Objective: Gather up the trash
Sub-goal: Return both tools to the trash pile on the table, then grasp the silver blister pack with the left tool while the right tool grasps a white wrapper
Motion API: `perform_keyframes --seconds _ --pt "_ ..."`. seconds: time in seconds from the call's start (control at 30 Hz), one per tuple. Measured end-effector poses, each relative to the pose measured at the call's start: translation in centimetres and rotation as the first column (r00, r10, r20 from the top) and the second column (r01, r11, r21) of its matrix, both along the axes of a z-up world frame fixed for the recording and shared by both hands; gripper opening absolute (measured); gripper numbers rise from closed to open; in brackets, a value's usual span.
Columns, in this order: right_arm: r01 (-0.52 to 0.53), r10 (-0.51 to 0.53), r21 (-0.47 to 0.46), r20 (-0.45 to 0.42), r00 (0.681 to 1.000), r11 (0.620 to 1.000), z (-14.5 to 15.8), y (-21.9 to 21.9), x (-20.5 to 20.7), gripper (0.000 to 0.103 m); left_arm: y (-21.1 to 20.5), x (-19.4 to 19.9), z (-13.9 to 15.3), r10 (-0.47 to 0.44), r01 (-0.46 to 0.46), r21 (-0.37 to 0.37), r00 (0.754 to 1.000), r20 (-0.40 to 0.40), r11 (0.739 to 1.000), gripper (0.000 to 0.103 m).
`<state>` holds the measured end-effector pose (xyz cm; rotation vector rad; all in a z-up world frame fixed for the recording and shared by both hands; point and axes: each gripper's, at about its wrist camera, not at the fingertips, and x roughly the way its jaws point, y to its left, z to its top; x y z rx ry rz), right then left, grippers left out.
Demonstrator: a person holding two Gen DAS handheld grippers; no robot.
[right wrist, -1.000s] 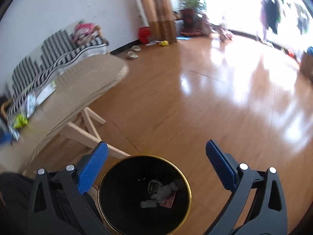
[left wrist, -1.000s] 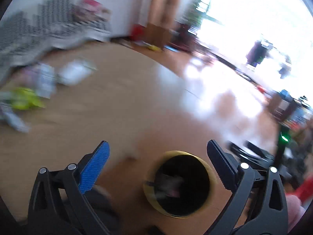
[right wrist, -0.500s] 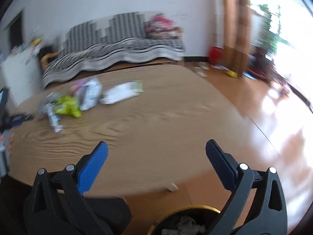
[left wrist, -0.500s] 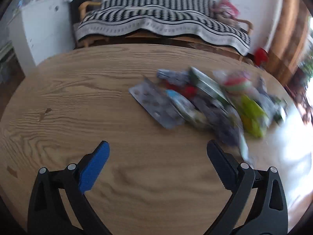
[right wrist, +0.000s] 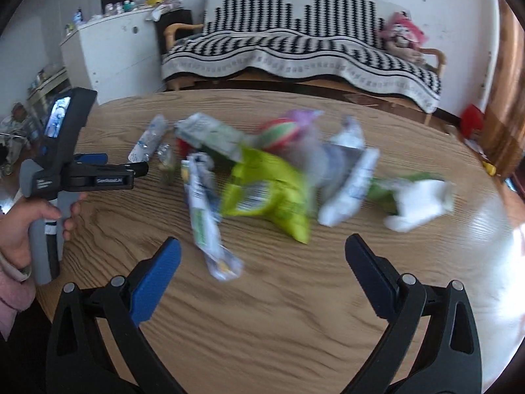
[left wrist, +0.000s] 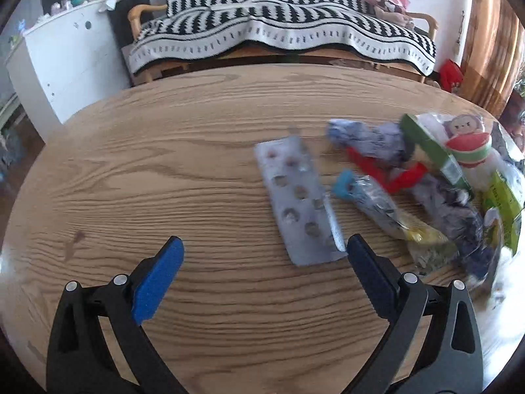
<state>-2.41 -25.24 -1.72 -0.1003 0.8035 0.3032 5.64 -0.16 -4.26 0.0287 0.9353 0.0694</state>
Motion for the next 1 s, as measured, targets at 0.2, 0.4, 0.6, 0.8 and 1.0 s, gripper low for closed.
perform_keyframes --seconds 0.2,0.4,0.6,0.8,1.0 --pt "-0.017 0.015 -0.035 -0.070 0.997 0.999 -3.3 2.7 1.6 0.097 0.2 -0.5 -0.1 -0.093 0.093 0.043 0.996 0.004 0.995 0.097" --pt "-0.003 -0.002 -0.042 -0.128 0.992 0.999 -4.5 3.1 3.3 0.098 0.6 1.5 -0.6 -0.101 0.100 -0.044 0.995 -0.008 0.994 0.097" --pt "-0.003 -0.006 -0.068 -0.127 0.992 0.998 -5.0 3.5 4.2 0.098 0.8 2.2 -0.8 -0.094 0.093 -0.047 0.996 -0.010 0.995 0.097" --pt "-0.005 -0.004 -0.070 -0.125 0.992 0.998 -5.1 3.6 4.1 0.098 0.8 2.2 -0.9 -0.095 0.094 -0.047 0.995 -0.010 0.994 0.097" --pt "-0.003 -0.005 -0.070 -0.121 0.993 0.998 -4.9 3.6 3.7 0.097 0.8 2.5 -0.8 -0.109 0.108 -0.053 0.994 -0.008 0.993 0.097"
